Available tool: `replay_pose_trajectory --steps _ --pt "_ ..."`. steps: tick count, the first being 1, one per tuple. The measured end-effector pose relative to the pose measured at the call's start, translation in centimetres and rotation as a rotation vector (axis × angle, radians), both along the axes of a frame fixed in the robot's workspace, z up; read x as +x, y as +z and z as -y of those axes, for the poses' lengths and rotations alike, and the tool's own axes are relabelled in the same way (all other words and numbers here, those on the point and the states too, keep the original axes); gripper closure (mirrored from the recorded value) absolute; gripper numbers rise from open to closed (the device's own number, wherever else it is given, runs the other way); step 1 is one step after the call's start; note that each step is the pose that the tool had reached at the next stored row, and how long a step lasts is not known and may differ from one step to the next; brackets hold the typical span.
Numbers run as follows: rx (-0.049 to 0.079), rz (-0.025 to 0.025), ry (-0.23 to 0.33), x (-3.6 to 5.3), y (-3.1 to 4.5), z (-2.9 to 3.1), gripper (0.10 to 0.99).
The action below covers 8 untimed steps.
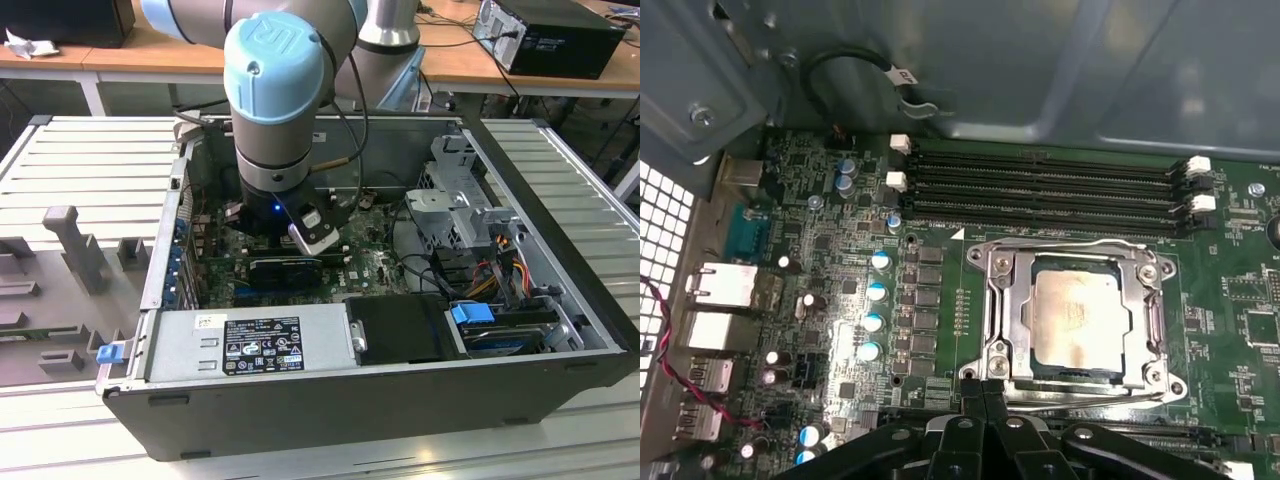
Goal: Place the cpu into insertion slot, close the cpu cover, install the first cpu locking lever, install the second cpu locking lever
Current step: 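Install the second cpu locking lever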
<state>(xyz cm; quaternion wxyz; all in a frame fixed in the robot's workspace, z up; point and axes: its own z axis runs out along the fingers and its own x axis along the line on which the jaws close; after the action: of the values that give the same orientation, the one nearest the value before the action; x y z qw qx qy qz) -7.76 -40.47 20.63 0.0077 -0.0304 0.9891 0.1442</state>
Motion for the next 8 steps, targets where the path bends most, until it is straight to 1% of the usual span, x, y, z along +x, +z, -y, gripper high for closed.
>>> replay_pose_trajectory --steps 3,5,8 --pt "0.000 -0.0003 0.000 0.00 -0.31 -0.14 0.980" --pt "0.000 -0.0004 0.000 0.00 -0.40 -0.45 0.980" --pt "0.000 -0.0004 0.000 0.00 -0.52 -0.59 0.980"
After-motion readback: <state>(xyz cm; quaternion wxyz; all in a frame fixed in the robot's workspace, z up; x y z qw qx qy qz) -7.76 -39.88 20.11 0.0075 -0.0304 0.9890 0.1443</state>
